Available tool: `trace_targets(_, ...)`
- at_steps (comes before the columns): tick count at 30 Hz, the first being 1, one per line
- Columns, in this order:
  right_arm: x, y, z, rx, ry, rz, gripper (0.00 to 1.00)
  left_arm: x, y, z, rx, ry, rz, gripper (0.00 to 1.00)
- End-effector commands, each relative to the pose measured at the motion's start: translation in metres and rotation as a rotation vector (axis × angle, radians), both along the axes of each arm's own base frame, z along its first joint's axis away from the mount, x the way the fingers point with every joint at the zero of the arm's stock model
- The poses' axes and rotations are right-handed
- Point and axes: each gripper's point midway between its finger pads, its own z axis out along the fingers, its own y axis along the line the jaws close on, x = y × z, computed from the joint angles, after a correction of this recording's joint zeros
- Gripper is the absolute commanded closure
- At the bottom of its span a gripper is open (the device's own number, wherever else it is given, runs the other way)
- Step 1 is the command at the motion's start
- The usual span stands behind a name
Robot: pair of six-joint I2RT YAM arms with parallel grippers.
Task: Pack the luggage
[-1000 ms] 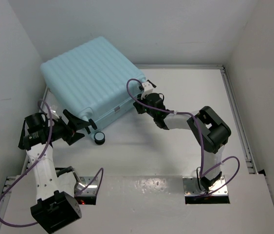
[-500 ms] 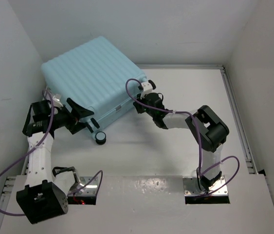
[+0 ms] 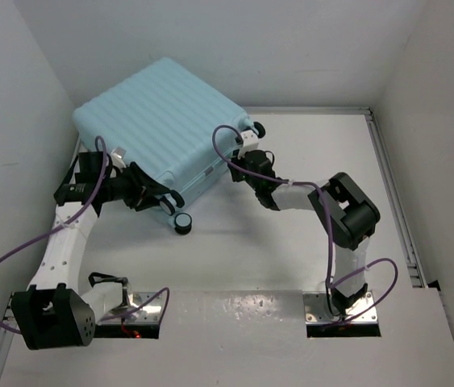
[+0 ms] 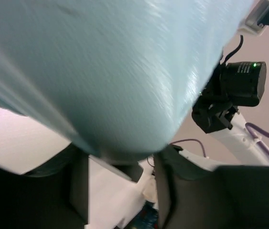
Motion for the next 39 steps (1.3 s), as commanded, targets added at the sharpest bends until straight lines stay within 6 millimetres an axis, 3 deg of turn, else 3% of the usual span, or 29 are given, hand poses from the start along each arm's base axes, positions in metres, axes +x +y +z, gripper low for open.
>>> trace_targets(1, -0.007, 0.008, -0.004, -0.010, 0.013, 0.052, 1.00, 0.053, 0.031, 0.008, 0.159, -0.128, 0.142, 0.66)
trace_targets(8, 0.001, -0.019, -0.006, -0.010, 0.031, -0.003, 1.00, 0.059, 0.070, -0.005, 0.244, -0.066, 0.266, 0.90)
trace_targets(10, 0.004, -0.031, -0.009, -0.012, 0.044, -0.028, 1.00, 0.062, 0.068, -0.001, 0.232, -0.086, 0.256, 0.81)
trace_targets(11, 0.005, -0.034, -0.009, -0.009, 0.044, -0.029, 1.00, 0.062, 0.060, 0.003, 0.225, -0.099, 0.232, 0.60)
trace_targets(14, 0.005, -0.038, -0.009, -0.003, 0.051, -0.031, 1.00, 0.062, 0.045, 0.032, 0.290, -0.240, 0.191, 0.29)
trace_targets(16, 0.005, -0.040, -0.009, 0.000, 0.053, -0.034, 1.00, 0.060, 0.040, 0.052, 0.341, -0.334, 0.161, 0.25)
trace_targets(19, 0.004, -0.040, -0.005, 0.007, 0.045, -0.022, 1.00, 0.050, 0.048, 0.111, 0.529, -0.604, 0.098, 0.15)
trace_targets(20, 0.003, -0.041, -0.005, 0.007, 0.045, -0.022, 1.00, 0.046, 0.050, 0.121, 0.568, -0.653, 0.078, 0.13)
trace_targets(23, -0.001, -0.043, -0.003, 0.004, 0.040, -0.011, 1.00, 0.034, 0.064, 0.148, 0.757, -0.771, 0.007, 0.13)
trace_targets(24, -0.002, -0.042, 0.004, 0.012, 0.029, -0.005, 1.00, 0.026, 0.065, 0.168, 0.804, -0.857, -0.015, 0.13)
trace_targets(25, -0.006, -0.044, -0.002, 0.005, 0.040, -0.003, 1.00, 0.020, 0.059, 0.168, 0.830, -0.903, -0.096, 0.13)
trace_targets(26, -0.006, -0.045, 0.001, 0.011, 0.038, 0.004, 1.00, 0.007, 0.039, 0.168, 0.887, -1.057, -0.345, 0.13)
trace_targets(27, -0.007, -0.046, 0.002, 0.011, 0.035, 0.005, 1.00, -0.005, 0.027, 0.168, 0.892, -1.139, -0.485, 0.17)
trace_targets(28, -0.008, -0.048, 0.001, 0.007, 0.037, 0.008, 1.00, -0.022, 0.021, 0.146, 0.968, -1.231, -0.763, 0.18)
trace_targets(29, -0.008, -0.048, 0.000, 0.007, 0.041, 0.012, 1.00, -0.043, 0.004, 0.145, 0.921, -1.351, -0.940, 0.22)
trace_targets(31, -0.011, -0.050, 0.000, 0.001, 0.032, 0.024, 1.00, -0.068, 0.003, 0.116, 0.896, -1.367, -1.162, 0.21)
trace_targets(34, -0.010, -0.056, 0.000, -0.007, 0.027, 0.018, 1.00, -0.064, -0.011, 0.114, 0.872, -1.453, -1.265, 0.15)
trace_targets(39, -0.014, -0.053, 0.000, 0.007, 0.024, 0.057, 1.00, -0.044, -0.037, 0.088, 0.934, -1.575, -1.601, 0.12)
